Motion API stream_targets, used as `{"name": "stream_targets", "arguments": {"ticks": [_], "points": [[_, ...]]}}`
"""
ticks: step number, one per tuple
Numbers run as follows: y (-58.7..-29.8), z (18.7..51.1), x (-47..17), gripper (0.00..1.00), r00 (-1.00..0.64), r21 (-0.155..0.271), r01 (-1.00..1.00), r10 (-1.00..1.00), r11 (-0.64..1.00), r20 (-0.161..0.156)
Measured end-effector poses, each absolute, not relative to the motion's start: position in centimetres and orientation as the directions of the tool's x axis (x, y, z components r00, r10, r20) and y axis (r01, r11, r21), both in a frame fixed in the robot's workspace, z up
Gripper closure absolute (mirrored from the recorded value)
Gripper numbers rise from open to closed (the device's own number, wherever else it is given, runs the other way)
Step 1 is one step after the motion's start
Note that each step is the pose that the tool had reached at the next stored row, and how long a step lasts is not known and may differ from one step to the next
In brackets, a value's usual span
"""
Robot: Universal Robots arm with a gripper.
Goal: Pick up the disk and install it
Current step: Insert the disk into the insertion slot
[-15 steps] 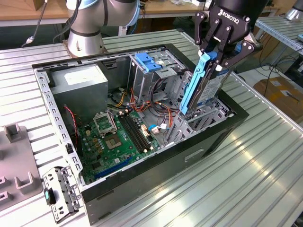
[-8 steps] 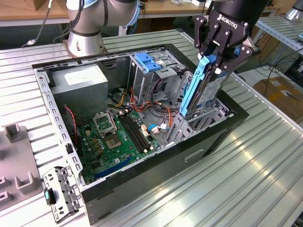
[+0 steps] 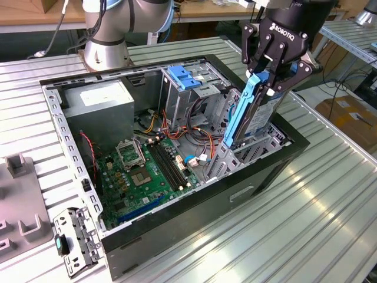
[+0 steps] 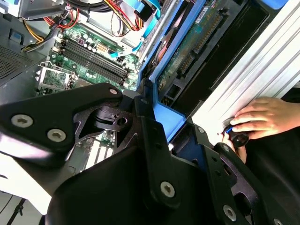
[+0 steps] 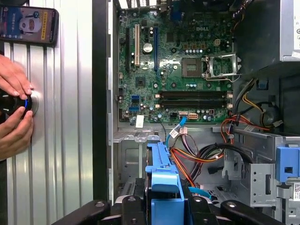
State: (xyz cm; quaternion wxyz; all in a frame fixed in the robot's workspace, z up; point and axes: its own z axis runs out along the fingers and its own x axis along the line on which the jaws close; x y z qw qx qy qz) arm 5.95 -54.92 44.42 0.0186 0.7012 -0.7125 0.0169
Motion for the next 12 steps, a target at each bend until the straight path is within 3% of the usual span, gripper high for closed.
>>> {"name": "stream_targets", "arguments": {"ticks": [7,12], "points": [[-55.1,44.1,6.0,0.63,-0.018,0.004,-1.000,-0.999,0.018,0.050],[-55.1,41.8,6.3,0.63,-0.018,0.004,-1.000,-0.999,0.018,0.050]]}}
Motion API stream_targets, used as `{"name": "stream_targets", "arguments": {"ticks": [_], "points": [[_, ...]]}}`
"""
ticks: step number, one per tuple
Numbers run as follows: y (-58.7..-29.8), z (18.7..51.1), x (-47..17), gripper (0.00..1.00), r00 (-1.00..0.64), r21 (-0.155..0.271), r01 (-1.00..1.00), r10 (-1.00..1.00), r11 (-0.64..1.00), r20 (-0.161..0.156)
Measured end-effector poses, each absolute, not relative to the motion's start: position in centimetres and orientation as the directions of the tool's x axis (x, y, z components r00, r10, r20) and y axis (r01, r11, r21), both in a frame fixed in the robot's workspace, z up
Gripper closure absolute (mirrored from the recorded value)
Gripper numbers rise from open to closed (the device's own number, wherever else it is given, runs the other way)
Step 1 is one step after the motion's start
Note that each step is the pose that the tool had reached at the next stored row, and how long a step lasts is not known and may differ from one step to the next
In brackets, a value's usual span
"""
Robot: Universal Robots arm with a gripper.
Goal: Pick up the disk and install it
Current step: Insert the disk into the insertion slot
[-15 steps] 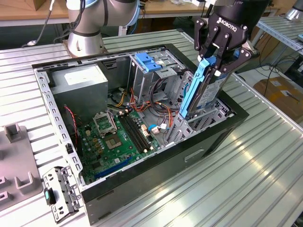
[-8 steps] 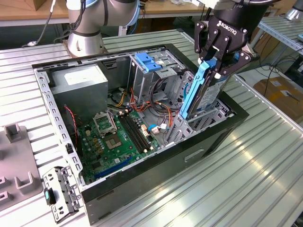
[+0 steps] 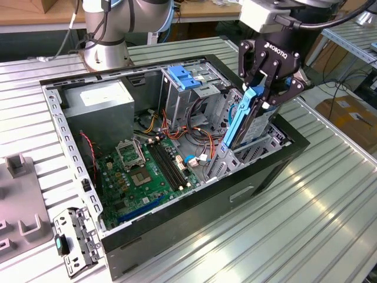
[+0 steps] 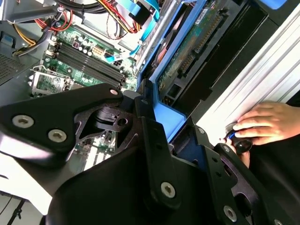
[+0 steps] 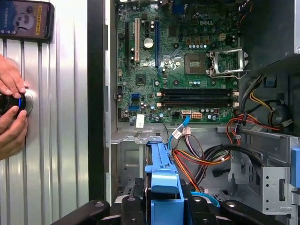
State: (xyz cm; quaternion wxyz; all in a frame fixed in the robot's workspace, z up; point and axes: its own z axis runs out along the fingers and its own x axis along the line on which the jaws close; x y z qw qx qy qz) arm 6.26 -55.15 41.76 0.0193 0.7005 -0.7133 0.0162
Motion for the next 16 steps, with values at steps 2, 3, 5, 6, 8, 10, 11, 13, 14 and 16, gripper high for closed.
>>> {"name": "stream_targets", "arguments": {"ticks": [2,3,5,6,8,10,11,13,14,16], "points": [[-55.2,41.3,6.3,0.63,-0.018,0.004,-1.000,-0.999,0.018,0.050],[-55.2,41.1,6.3,0.63,-0.018,0.004,-1.000,-0.999,0.018,0.050],[-55.2,40.5,6.3,0.63,-0.018,0.004,-1.000,-0.999,0.018,0.050],[-55.2,40.3,6.3,0.63,-0.018,0.004,-1.000,-0.999,0.018,0.050],[-55.3,39.8,6.3,0.63,-0.018,0.004,-1.000,-0.999,0.018,0.050],[-55.4,39.3,6.4,0.63,-0.018,0.004,-1.000,-0.999,0.018,0.050],[-55.4,39.2,6.4,0.63,-0.018,0.004,-1.000,-0.999,0.018,0.050],[-55.4,38.6,6.4,0.63,-0.018,0.005,-1.000,-0.999,0.018,0.050],[-55.4,38.3,6.5,0.63,-0.018,0.005,-1.000,-0.999,0.018,0.050],[-55.5,38.0,6.5,0.63,-0.018,0.006,-1.000,-0.999,0.018,0.050]]}}
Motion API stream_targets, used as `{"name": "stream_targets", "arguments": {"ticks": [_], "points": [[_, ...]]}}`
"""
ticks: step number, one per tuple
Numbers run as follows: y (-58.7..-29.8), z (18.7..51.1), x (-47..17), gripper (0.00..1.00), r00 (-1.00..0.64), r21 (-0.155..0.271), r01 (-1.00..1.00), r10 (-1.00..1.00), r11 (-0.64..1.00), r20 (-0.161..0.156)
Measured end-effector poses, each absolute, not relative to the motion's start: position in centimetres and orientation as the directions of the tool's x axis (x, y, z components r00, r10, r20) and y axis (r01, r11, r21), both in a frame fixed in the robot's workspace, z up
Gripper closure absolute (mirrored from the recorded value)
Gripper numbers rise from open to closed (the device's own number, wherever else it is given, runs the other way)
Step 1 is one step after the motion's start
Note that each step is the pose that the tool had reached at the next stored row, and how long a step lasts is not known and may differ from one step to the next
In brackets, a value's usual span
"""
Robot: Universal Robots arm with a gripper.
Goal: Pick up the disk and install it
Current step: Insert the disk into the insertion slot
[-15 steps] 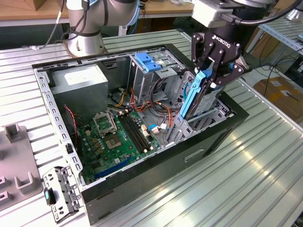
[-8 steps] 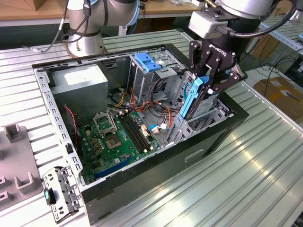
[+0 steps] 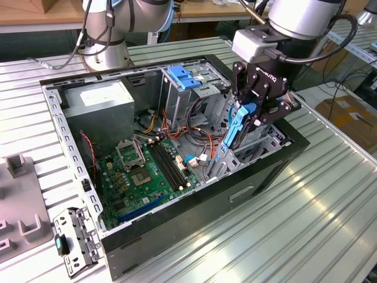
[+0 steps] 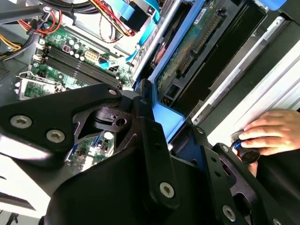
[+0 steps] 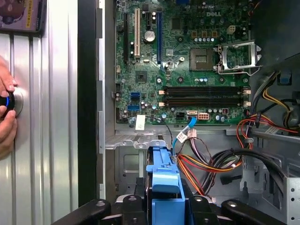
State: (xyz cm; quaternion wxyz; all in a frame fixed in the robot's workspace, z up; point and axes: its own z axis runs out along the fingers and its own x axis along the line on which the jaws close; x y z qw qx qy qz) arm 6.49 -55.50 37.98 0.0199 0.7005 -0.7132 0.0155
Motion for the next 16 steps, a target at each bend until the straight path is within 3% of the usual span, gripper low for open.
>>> {"name": "stream_targets", "arguments": {"ticks": [8,10,11,16], "points": [[-55.65,37.53,6.49,0.63,-0.018,0.006,-1.000,-0.999,0.018,0.050],[-55.66,37.54,6.50,0.62,-0.018,0.006,-1.000,-0.999,0.018,0.050],[-55.67,37.54,6.50,0.55,-0.018,0.006,-1.000,-0.999,0.018,0.050],[-55.76,37.27,6.49,0.55,-0.018,0.006,-1.000,-0.999,0.018,0.050]]}}
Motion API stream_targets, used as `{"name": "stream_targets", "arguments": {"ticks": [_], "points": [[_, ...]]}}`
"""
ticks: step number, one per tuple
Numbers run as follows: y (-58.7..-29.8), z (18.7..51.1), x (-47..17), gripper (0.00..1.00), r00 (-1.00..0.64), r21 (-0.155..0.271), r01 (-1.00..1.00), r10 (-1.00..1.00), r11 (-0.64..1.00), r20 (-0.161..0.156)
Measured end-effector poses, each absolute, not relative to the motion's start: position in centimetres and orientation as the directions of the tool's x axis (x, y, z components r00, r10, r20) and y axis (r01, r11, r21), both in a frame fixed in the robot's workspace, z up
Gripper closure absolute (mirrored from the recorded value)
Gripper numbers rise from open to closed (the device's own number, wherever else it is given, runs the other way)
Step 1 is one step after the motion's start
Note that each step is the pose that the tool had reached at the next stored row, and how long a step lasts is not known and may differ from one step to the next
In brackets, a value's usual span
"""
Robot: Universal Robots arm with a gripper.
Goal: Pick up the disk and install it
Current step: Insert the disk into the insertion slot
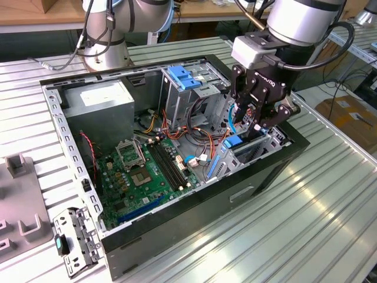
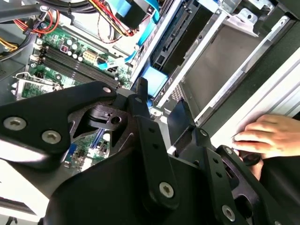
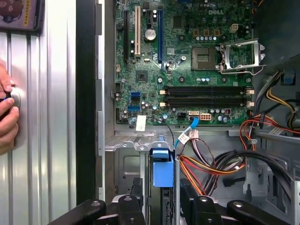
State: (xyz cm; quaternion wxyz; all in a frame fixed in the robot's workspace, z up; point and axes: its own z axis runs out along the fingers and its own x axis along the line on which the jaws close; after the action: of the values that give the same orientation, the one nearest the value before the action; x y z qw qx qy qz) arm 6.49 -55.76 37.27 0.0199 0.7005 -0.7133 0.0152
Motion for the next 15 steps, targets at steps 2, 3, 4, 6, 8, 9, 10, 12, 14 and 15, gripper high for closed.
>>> {"name": "stream_targets", "arguments": {"ticks": [2,3,4,6,8,9,10,12,14,15], "points": [[-55.8,36.9,6.5,0.57,-0.018,0.006,-1.000,-0.999,0.018,0.050],[-55.9,36.7,6.5,0.63,-0.018,0.006,-1.000,-0.999,0.018,0.049],[-55.9,36.6,6.5,0.63,-0.018,0.006,-1.000,-0.999,0.018,0.049],[-56.0,36.1,6.5,0.76,-0.018,0.006,-1.000,-0.999,0.018,0.049],[-55.9,36.0,6.5,0.88,-0.018,0.006,-1.000,-0.999,0.018,0.049],[-56.0,36.0,6.5,0.89,-0.018,0.006,-1.000,-0.999,0.018,0.049],[-56.0,36.0,6.5,0.89,-0.018,0.006,-1.000,-0.999,0.018,0.049],[-55.9,36.0,6.5,0.89,-0.018,0.006,-1.000,-0.999,0.018,0.049],[-55.9,36.0,6.5,0.89,-0.018,0.006,-1.000,-0.999,0.018,0.049],[-55.9,36.0,6.5,0.89,-0.018,0.006,-1.000,-0.999,0.018,0.049]]}}
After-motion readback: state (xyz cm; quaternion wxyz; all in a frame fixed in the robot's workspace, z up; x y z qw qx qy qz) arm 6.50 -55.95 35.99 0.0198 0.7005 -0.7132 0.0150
